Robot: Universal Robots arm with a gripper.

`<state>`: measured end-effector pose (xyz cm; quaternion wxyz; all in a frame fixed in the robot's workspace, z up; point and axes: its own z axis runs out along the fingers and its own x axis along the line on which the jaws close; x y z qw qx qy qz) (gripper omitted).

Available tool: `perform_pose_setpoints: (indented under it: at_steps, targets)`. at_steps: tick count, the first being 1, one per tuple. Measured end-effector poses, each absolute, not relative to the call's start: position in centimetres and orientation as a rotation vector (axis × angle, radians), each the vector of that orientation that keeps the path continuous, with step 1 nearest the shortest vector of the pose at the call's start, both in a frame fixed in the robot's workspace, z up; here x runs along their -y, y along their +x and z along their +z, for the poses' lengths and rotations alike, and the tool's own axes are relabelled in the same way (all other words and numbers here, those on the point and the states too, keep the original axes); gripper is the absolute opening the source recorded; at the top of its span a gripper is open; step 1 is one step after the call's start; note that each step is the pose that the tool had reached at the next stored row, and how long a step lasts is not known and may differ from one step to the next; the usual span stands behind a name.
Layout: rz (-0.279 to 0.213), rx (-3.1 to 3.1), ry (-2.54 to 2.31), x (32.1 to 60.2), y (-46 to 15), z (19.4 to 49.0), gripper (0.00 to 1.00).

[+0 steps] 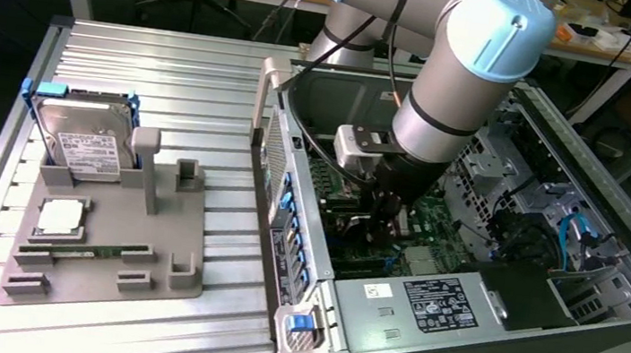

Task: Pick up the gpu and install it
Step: 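Insert the gpu into the slot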

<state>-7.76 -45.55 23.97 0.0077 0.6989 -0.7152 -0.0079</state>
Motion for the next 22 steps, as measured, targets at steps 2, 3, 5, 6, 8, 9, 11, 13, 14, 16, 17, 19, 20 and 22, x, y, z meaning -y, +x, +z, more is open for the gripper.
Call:
perform_pose_setpoints:
  at_steps: [2,3,5,6,8,9,11,13,14,16,17,19,20,22]
  targets:
    - [-0.025,2.236,2.185,45.6,-7.8,24.0,0.51]
    - [-0.025,2.236,2.185,45.6,-7.8,24.0,0.57]
    - [-0.025,2.236,2.185,45.6,-7.8,24.3,0.63]
    - [-0.025,2.236,2.185,45.6,-7.8,24.8,0.63]
    - [-0.025,2.236,2.185,45.5,-7.8,25.7,0.63]
    - [-0.025,2.236,2.185,45.6,-7.8,26.1,0.63]
    - [-0.025,2.236,2.185,45.6,-7.8,27.0,0.63]
    - [-0.025,2.236,2.185,45.6,-7.8,27.7,0.63]
    - [-0.025,2.236,2.185,45.5,-7.8,27.7,0.63]
    - [-0.025,2.236,2.185,45.5,-7.8,27.7,0.62]
    - [-0.025,2.236,2.185,45.5,-7.8,27.7,0.62]
    - [-0.025,2.236,2.185,45.6,-7.8,27.7,0.55]
    - [-0.025,2.236,2.185,45.6,-7.8,27.7,0.49]
    - [-0.025,2.236,2.185,45.6,-7.8,27.7,0.37]
